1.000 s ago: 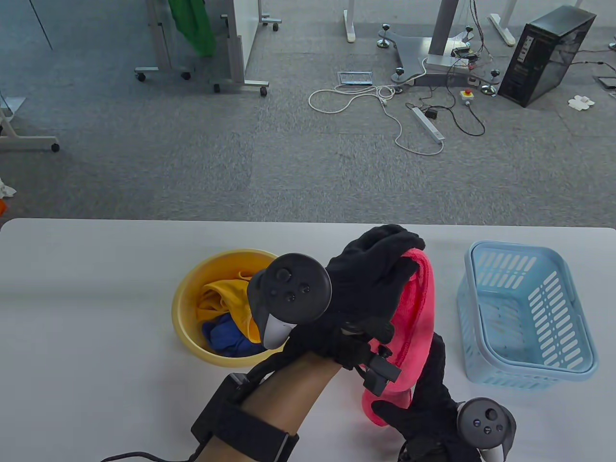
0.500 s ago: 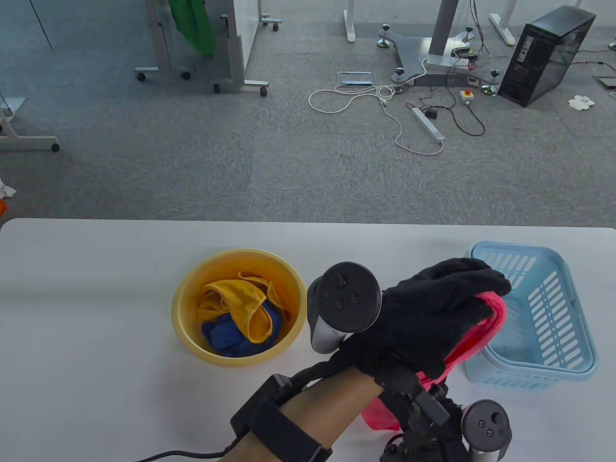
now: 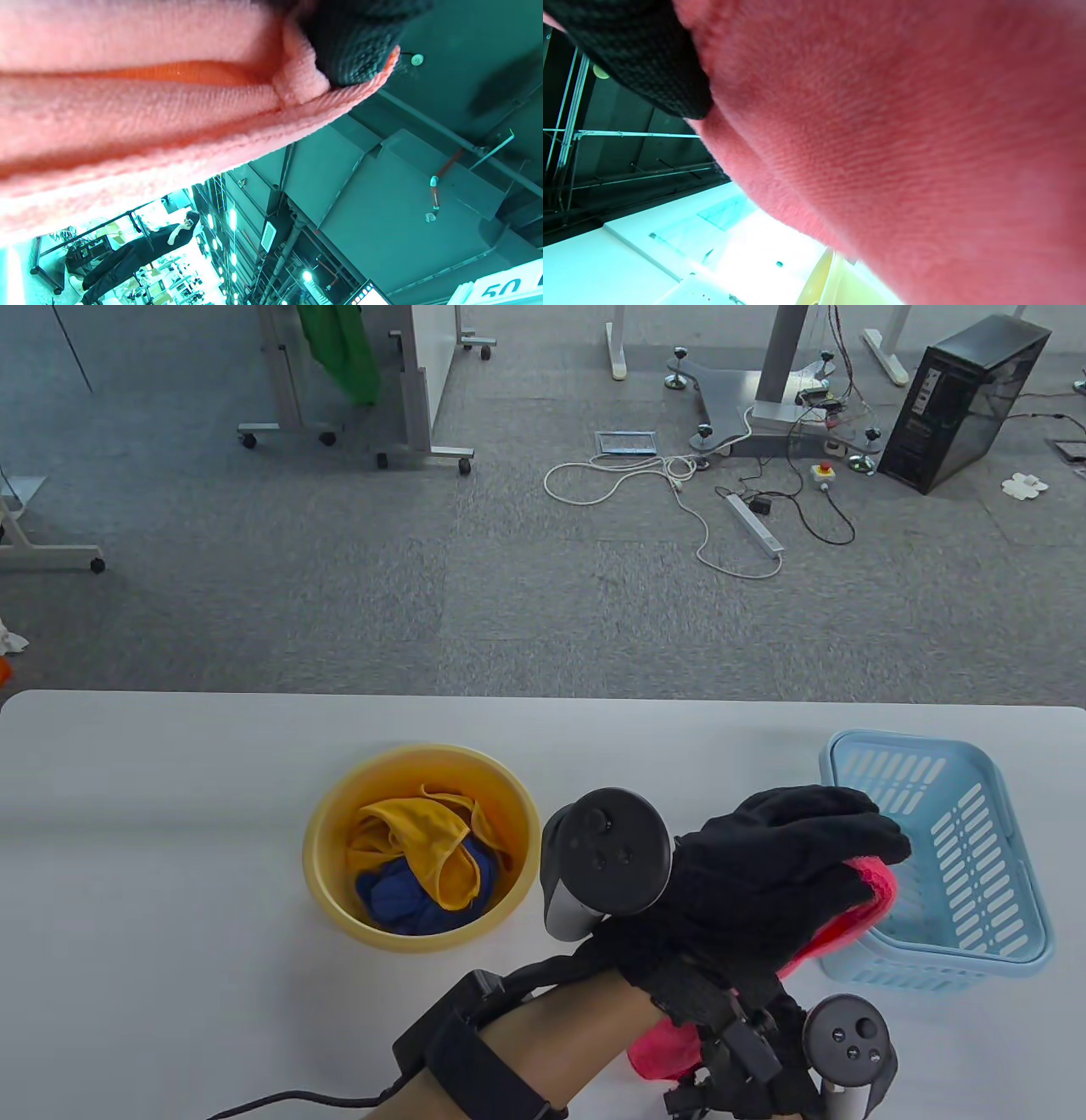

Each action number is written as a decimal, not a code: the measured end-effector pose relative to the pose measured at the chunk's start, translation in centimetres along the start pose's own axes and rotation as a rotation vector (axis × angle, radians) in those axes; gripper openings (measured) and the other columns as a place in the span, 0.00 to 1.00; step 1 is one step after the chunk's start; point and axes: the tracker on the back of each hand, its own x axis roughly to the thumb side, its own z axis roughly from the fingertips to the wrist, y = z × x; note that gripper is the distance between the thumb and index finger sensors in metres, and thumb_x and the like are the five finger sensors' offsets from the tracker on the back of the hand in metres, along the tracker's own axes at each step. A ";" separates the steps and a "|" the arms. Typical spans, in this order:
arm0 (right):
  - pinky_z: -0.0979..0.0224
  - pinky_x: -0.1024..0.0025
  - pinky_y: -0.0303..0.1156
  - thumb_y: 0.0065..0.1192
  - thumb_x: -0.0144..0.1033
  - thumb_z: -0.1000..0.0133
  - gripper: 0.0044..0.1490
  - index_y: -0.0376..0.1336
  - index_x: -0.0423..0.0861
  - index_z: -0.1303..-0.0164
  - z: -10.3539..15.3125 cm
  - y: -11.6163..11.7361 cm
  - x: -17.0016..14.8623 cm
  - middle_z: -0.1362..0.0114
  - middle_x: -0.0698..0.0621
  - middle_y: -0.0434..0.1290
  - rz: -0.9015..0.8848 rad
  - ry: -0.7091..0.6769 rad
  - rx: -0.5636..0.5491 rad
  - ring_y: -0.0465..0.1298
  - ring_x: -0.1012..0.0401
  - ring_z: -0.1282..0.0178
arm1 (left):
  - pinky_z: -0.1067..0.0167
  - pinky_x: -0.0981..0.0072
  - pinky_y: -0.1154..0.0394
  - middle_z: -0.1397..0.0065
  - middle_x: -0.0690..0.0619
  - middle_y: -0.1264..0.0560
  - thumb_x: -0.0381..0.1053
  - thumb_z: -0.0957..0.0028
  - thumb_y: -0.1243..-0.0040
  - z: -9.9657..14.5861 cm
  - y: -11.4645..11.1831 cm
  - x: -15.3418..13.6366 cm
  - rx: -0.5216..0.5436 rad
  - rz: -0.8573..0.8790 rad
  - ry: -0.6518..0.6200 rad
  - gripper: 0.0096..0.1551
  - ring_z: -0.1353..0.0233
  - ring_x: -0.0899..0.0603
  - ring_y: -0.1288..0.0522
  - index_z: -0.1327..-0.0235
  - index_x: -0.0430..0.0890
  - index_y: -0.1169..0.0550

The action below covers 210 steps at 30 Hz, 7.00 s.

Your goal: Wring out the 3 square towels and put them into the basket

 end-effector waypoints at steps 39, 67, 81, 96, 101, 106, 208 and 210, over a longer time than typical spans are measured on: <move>0.28 0.47 0.73 0.76 0.42 0.41 0.39 0.57 0.49 0.23 -0.6 -2.3 0.9 0.41 0.48 0.78 0.095 -0.094 -0.175 0.83 0.54 0.53 | 0.35 0.29 0.34 0.39 0.43 0.17 0.55 0.41 0.39 6.7 10.9 -9.6 0.447 -0.140 0.268 0.26 0.37 0.33 0.21 0.34 0.47 0.18; 0.25 0.46 0.70 0.70 0.43 0.37 0.34 0.57 0.52 0.23 -0.1 -3.4 3.3 0.36 0.52 0.76 -0.027 -0.166 -0.186 0.82 0.54 0.47 | 0.38 0.33 0.30 0.44 0.45 0.16 0.52 0.45 0.29 16.9 -0.1 -21.6 0.217 -0.480 0.450 0.23 0.42 0.35 0.18 0.38 0.46 0.17; 0.22 0.44 0.68 0.70 0.42 0.37 0.35 0.56 0.53 0.22 0.3 -3.4 3.8 0.34 0.52 0.75 -0.065 -0.199 -0.194 0.81 0.53 0.42 | 0.37 0.31 0.32 0.42 0.46 0.17 0.47 0.43 0.39 18.9 -2.4 -22.7 0.265 -0.372 0.421 0.28 0.39 0.34 0.20 0.27 0.59 0.22; 0.22 0.44 0.67 0.70 0.43 0.36 0.33 0.58 0.52 0.25 0.1 -5.3 3.3 0.34 0.52 0.75 -0.074 -0.157 -0.267 0.81 0.53 0.42 | 0.32 0.28 0.39 0.19 0.45 0.36 0.57 0.42 0.43 20.5 -2.7 -23.9 0.335 -0.048 0.428 0.29 0.20 0.31 0.38 0.27 0.54 0.25; 0.22 0.44 0.67 0.70 0.43 0.37 0.33 0.58 0.52 0.25 0.2 -6.0 3.0 0.34 0.52 0.75 -0.067 -0.145 -0.296 0.81 0.53 0.41 | 0.33 0.28 0.39 0.18 0.42 0.38 0.72 0.44 0.43 20.5 -2.0 -23.7 0.312 -0.172 0.434 0.42 0.20 0.30 0.39 0.22 0.50 0.30; 0.22 0.43 0.67 0.71 0.43 0.37 0.32 0.58 0.52 0.25 0.0 -5.4 3.1 0.34 0.51 0.75 -0.049 -0.159 -0.265 0.81 0.52 0.42 | 0.29 0.24 0.48 0.12 0.46 0.56 0.77 0.46 0.41 19.9 -2.3 -23.5 0.228 -0.044 0.342 0.56 0.14 0.31 0.53 0.14 0.57 0.52; 0.25 0.18 0.38 0.82 0.62 0.53 0.82 0.28 0.48 0.12 -1.3 0.1 3.1 0.13 0.29 0.29 0.179 -0.140 0.362 0.32 0.23 0.21 | 0.30 0.25 0.46 0.14 0.44 0.45 0.61 0.37 0.34 19.5 0.6 -22.3 0.371 0.483 0.424 0.28 0.18 0.31 0.41 0.27 0.54 0.25; 0.25 0.18 0.40 0.83 0.61 0.54 0.83 0.28 0.48 0.13 -1.5 0.5 2.5 0.13 0.29 0.29 0.167 -0.125 0.386 0.33 0.22 0.20 | 0.29 0.25 0.46 0.14 0.44 0.42 0.62 0.36 0.35 19.4 0.1 -22.4 0.316 0.591 0.425 0.28 0.18 0.31 0.40 0.25 0.55 0.26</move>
